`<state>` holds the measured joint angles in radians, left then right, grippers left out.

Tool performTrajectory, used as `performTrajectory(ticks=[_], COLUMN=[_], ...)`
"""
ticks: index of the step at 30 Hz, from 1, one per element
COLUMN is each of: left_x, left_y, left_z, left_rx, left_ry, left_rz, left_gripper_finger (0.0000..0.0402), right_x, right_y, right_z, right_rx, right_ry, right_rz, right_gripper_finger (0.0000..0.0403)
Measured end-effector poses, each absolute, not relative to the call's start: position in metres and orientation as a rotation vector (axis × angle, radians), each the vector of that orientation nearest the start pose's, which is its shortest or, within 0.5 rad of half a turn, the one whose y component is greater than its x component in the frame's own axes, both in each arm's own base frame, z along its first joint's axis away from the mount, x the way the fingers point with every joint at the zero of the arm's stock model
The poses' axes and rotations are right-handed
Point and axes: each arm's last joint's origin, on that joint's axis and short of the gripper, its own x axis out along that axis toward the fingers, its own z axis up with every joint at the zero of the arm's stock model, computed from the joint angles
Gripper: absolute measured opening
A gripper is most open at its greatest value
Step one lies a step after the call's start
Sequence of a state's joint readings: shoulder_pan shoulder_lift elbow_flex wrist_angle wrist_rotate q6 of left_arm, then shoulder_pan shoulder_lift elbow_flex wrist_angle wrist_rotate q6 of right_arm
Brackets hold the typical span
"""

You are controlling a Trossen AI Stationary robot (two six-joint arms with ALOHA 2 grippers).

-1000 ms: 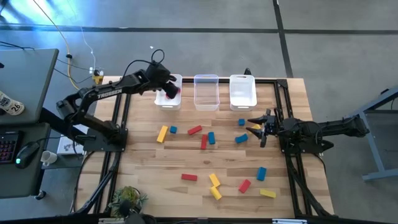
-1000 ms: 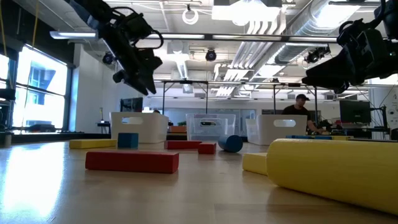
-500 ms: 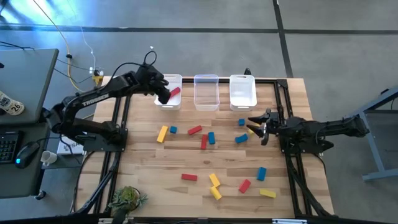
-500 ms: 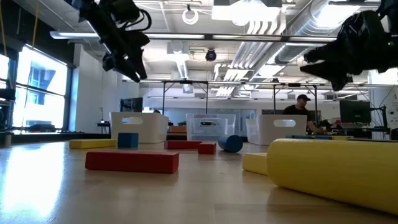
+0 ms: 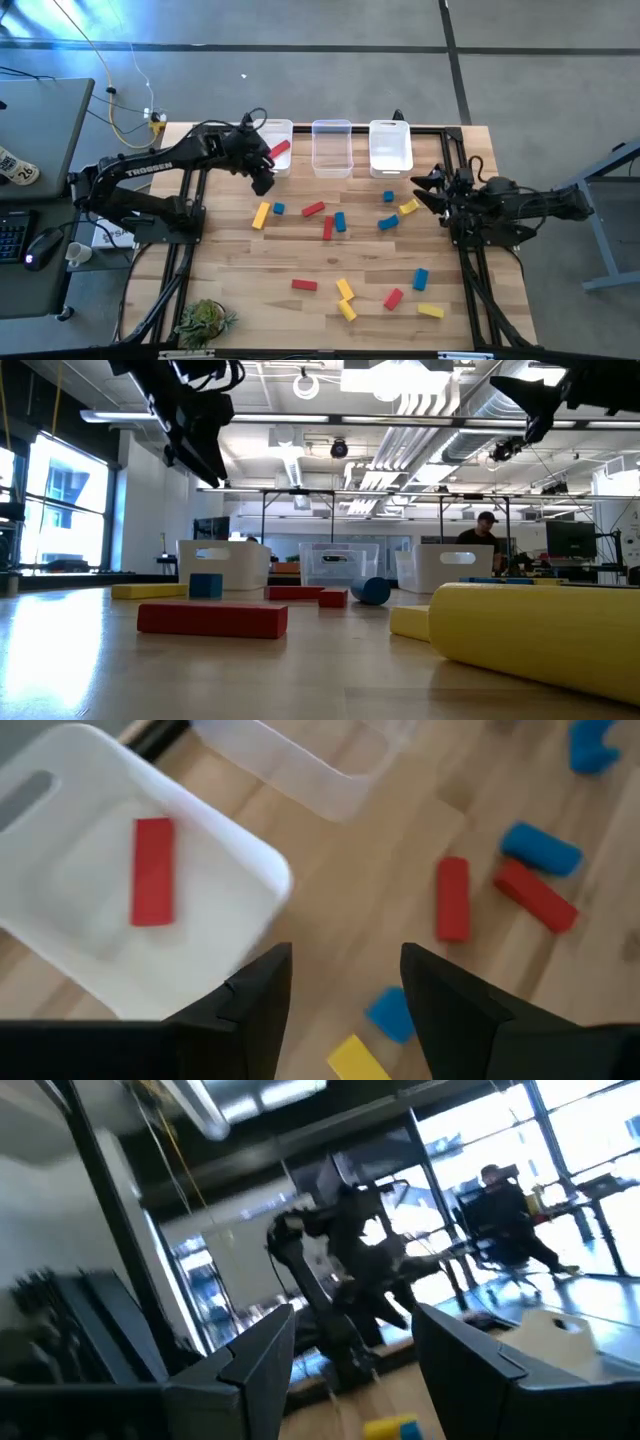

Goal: Sort & place blocks by color
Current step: Put the blue block into the right white bin

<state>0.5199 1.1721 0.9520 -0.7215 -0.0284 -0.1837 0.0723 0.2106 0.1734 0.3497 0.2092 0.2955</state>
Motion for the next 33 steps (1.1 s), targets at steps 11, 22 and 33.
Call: performTrajectory(ticks=[11,22,33], left_x=[0.207,0.208,0.207], left_y=[0.093,0.093,0.093], left_z=[0.274,0.274,0.274], left_rx=[-0.354,-0.353,-0.352], left_ry=[0.883,0.884,0.885], left_rz=[0.507,0.504,0.504], left_gripper_finger=[0.0174,0.0174,0.0174], right_x=[0.107,0.148,0.187], right_y=[-0.002,0.002,0.008], right_z=[0.297,0.311,0.284], right_rx=[0.129,0.026,-0.146], right_ry=[0.058,0.460,0.770], right_rz=[-0.291,-0.273,-0.087], right_gripper_finger=[0.0193,0.0193,0.0193])
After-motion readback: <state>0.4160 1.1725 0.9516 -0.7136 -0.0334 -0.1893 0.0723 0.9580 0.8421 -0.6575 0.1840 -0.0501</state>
